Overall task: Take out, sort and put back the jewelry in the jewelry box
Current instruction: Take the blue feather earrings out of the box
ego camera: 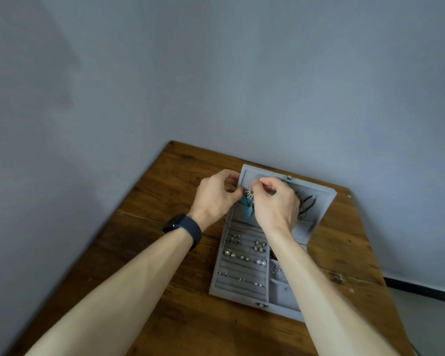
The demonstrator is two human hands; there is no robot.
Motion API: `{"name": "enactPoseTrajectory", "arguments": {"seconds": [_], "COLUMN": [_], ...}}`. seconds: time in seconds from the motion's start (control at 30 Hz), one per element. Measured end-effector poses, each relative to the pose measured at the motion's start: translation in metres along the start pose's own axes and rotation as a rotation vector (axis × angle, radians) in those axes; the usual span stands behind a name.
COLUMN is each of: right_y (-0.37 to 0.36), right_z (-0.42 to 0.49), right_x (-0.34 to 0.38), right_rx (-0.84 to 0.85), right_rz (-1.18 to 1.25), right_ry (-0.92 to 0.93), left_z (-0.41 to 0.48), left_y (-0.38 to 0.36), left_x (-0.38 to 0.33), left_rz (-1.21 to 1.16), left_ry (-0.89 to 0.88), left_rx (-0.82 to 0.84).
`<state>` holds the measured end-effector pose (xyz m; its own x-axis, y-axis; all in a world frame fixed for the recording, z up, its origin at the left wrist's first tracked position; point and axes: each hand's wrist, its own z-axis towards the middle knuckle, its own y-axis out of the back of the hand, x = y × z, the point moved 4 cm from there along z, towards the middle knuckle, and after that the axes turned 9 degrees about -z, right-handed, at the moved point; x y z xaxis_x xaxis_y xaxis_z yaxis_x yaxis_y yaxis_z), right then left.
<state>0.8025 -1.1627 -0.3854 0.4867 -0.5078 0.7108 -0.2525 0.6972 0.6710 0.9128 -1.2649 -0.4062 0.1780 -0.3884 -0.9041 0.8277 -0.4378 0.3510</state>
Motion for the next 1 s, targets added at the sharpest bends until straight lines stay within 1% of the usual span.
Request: {"name": "enactPoseTrajectory", "arguments": {"seconds": [0.2,0.33,0.4,0.5,0.6,0.73,1.0], "right_y": [0.007,0.024,0.033,0.047,0.060,0.078,0.107], "right_z": [-0.006,-0.011,-0.015,-0.026,-0.042,-0.066,-0.095], "right_x": [-0.005,-0.012,-0.018,-0.031,-0.044,-0.063,-0.085], "right_rx": [0.005,-0.025,-0.036,-0.041,0.009,0.031,0.030], "right_rz": [0.038,-0.010,0.003,0.064,0.188,0.286,0.356], "right_ry": [0.091,0.181,0.196,0.187,0.146,0.107,0.105], "left_z": [0.000,-0.001,-0.003,-0.005,-0.008,-0.010,-0.011], "left_y": [0.004,0.003,0.002,0.002,0.003,0.002,-0.004], "left_x": [-0.005,-0.007,-0.009,-0.011,-0.013,-0.018,-0.023], "left_rz": [0.079,0.094,0.102,0.101,0.060,0.045,0.053], "left_ry": [-0.009,-0.007,-0.005,0.014,0.049,0.106,0.185], "left_rx": [0.016,0.024,0.025,0.016,0.031,0.042,0.071]}}
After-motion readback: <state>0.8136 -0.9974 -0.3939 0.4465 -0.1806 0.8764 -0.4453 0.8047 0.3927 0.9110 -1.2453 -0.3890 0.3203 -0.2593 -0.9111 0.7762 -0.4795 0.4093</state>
